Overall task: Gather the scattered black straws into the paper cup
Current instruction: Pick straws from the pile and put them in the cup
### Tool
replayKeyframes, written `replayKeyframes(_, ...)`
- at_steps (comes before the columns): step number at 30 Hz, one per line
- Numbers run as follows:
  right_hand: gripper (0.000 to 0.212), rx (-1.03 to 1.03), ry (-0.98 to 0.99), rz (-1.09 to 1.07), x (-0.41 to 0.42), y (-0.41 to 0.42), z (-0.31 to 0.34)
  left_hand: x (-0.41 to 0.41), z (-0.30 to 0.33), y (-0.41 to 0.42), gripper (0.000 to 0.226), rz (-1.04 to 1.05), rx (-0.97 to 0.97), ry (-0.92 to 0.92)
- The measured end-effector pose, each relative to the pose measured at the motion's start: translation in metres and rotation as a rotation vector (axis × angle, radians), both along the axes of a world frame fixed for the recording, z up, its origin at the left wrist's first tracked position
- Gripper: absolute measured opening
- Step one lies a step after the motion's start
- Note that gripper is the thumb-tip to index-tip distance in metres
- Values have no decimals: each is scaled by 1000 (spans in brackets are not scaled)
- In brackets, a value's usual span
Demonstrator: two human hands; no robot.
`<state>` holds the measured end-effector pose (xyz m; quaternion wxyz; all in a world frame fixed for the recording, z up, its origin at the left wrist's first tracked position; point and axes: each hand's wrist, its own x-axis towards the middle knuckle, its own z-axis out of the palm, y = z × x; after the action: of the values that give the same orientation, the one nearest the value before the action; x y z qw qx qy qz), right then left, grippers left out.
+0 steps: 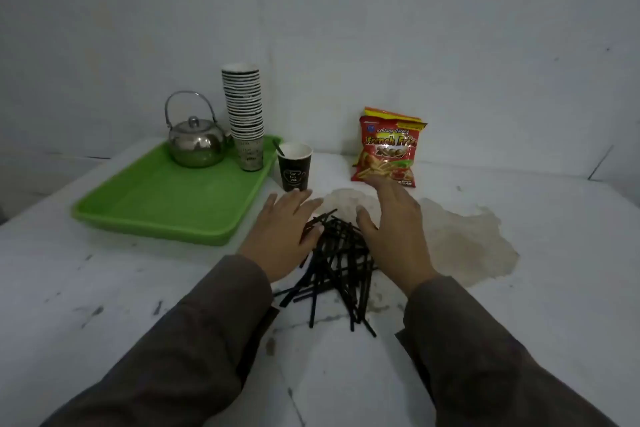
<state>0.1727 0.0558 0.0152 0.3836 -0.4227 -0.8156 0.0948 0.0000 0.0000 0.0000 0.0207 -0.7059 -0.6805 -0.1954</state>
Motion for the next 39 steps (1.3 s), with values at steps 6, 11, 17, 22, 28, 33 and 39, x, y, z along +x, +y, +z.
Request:
replayKeyframes(6,31,-33,-59,88,6,0,-46,1,-20,2,49,-7,-44,-160)
replayKeyframes(11,27,-8,-41,103,17,8,-54,3,-35,2,43,2,50,-226)
replayKeyframes(17,31,67,-150,191,10,9,-57,4,-43,2,47,-73,-20,-184)
replayKeyframes(22,33,99,-211,224,4,6,-56,9,-43,0,46,-100,-10,-163)
replayKeyframes(28,29,141,-340,215,-5,14,-57,9,-42,-1,44,-73,39,-189)
replayKeyframes(33,18,137,-385,228,-6,12,-56,7,-42,0,38,-63,109,-274)
replayKeyframes(39,19,36,-166,209,-1,13,-49,8,-42,0,39,-20,214,-430)
